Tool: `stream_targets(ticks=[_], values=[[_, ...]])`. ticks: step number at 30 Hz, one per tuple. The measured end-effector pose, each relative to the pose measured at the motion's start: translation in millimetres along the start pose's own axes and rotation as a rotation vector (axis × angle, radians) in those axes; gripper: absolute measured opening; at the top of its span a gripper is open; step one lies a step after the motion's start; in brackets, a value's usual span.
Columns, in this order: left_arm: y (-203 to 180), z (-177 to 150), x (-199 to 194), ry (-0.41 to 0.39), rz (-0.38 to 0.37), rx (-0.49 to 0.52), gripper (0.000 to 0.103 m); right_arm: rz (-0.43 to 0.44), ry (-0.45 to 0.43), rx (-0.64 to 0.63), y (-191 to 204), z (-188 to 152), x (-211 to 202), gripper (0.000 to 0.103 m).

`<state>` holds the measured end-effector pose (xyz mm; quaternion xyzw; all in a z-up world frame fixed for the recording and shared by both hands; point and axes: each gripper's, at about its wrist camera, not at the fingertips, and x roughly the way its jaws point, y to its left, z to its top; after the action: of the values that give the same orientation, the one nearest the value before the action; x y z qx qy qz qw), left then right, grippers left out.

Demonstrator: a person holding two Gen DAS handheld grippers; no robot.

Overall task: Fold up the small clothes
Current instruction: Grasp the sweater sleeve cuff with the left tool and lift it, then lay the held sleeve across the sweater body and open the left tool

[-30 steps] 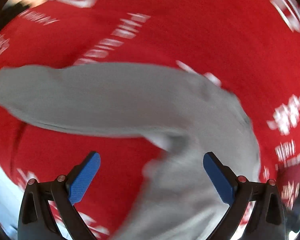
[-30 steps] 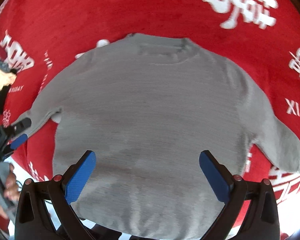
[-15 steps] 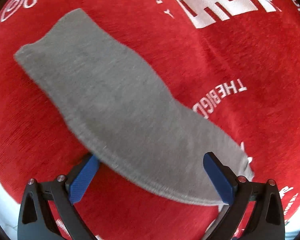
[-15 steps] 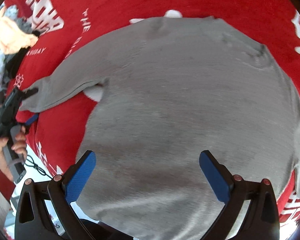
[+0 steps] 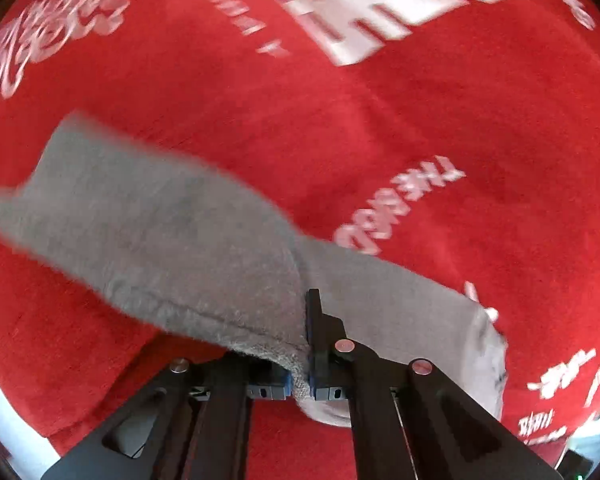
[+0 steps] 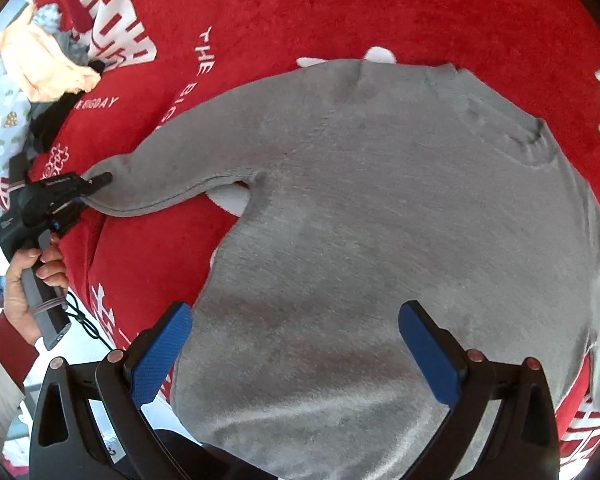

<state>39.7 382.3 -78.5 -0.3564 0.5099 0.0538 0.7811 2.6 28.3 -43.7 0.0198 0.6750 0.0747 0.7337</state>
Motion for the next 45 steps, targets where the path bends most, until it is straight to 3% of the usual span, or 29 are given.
stream_targets(ticks=[7, 11, 14, 17, 20, 22, 23, 24, 28, 31, 33, 34, 38, 40, 42, 44, 45], values=[[-134, -29, -20, -0.003, -0.184, 0.257, 0.006, 0.019, -0.038, 0.109, -53, -19, -24, 0.103], [-240, -81, -5, 0.055, -0.315, 0.423, 0.006, 0.006, -0.086, 0.172, -101, -32, -48, 0.103], [-307, -132, 22, 0.127, -0.36, 0.551, 0.006, -0.006, -0.113, 0.242, -140, -45, -61, 0.103], [-356, -190, 52, 0.191, -0.349, 0.679, 0.006, -0.018, -0.122, 0.321, -181, -65, -67, 0.103], [-380, -243, 84, 0.215, -0.211, 0.805, 0.006, -0.038, -0.118, 0.387, -216, -87, -68, 0.103], [-386, -267, 105, 0.236, -0.111, 0.873, 0.027, -0.046, -0.11, 0.422, -233, -98, -65, 0.103], [-385, -275, 111, 0.244, -0.072, 0.89, 0.059, -0.048, -0.102, 0.441, -242, -104, -63, 0.103], [-382, -279, 111, 0.235, -0.052, 0.894, 0.072, -0.05, -0.099, 0.452, -247, -107, -62, 0.103], [-377, -281, 85, 0.224, -0.037, 0.934, 0.072, -0.062, -0.104, 0.467, -262, -110, -61, 0.103], [-361, -259, 54, 0.18, -0.027, 0.949, 0.073, -0.082, -0.133, 0.419, -251, -92, -67, 0.103], [-349, -229, 41, 0.126, 0.023, 0.929, 0.094, -0.091, -0.17, 0.345, -239, -76, -72, 0.103], [-341, -212, 37, 0.091, 0.054, 0.905, 0.095, -0.096, -0.185, 0.302, -230, -68, -73, 0.103], [-311, -146, 54, 0.054, 0.223, 0.816, 0.095, -0.17, -0.225, 0.012, -169, -18, -62, 0.103], [-294, -122, 78, 0.103, 0.278, 0.773, 0.095, -0.227, -0.245, -0.141, -140, -1, -51, 0.103], [-277, -110, 102, 0.153, 0.336, 0.753, 0.095, -0.332, -0.206, -0.312, -110, 13, -23, 0.103], [-266, -105, 120, 0.175, 0.384, 0.742, 0.095, -0.433, -0.154, -0.447, -93, 21, 8, 0.098], [-262, -105, 124, 0.178, 0.396, 0.739, 0.095, -0.476, -0.142, -0.494, -89, 23, 19, 0.082]])
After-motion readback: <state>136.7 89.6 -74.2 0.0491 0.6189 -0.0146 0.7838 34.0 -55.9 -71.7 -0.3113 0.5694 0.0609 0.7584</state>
